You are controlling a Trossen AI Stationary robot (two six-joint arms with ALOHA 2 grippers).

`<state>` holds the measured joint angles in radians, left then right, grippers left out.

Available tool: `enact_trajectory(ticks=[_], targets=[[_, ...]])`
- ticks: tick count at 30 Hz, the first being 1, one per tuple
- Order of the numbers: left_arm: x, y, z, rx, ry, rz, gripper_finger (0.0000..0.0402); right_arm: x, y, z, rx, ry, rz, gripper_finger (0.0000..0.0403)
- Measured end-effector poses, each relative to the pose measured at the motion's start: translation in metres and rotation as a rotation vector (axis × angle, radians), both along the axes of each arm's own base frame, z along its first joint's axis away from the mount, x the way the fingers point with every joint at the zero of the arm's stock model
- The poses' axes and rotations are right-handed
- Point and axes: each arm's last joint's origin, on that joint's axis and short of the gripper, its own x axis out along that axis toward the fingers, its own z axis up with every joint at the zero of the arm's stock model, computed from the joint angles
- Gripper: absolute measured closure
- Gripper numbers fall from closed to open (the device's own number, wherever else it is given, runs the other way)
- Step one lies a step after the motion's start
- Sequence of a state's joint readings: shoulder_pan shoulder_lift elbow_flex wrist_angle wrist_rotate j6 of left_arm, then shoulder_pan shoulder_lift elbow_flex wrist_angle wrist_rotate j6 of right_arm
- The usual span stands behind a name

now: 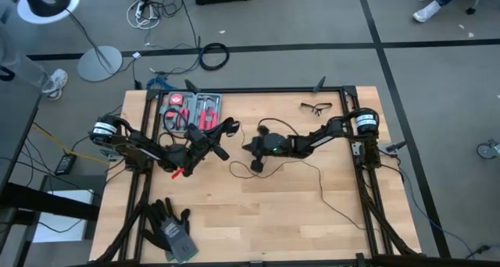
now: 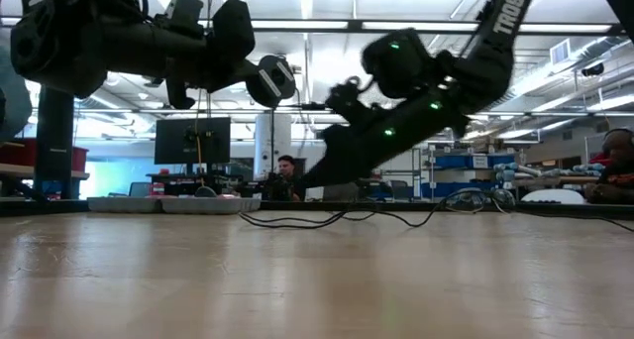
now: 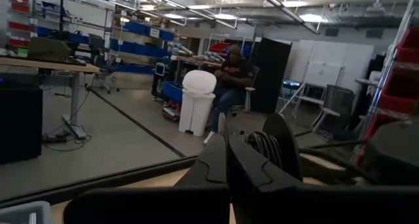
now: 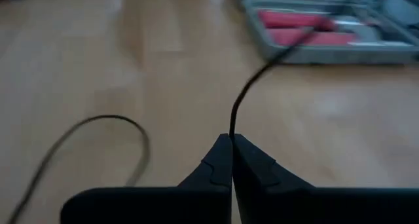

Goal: Coil cords
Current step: Coil the black wire on the black spool

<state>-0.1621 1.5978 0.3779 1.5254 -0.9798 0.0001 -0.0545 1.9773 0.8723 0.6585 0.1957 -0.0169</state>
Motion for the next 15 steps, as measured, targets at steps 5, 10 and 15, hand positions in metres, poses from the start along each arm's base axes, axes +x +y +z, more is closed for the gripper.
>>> enact_trajectory(ticks=[5,10,15], targets=[[0.006,-0.001,0.002,0.023,0.055,0.025,0.0402,0.027,0.011,0.013,-0.023,-0.002,0.097,0.0402],[0.008,0.001,0.004,0.026,0.063,0.052,0.0402,0.05,0.024,0.024,-0.075,0.022,0.202,0.0402],[0.009,0.005,0.0,0.029,0.112,0.082,0.0402,0.057,0.038,0.029,-0.101,0.05,0.261,0.0402]])
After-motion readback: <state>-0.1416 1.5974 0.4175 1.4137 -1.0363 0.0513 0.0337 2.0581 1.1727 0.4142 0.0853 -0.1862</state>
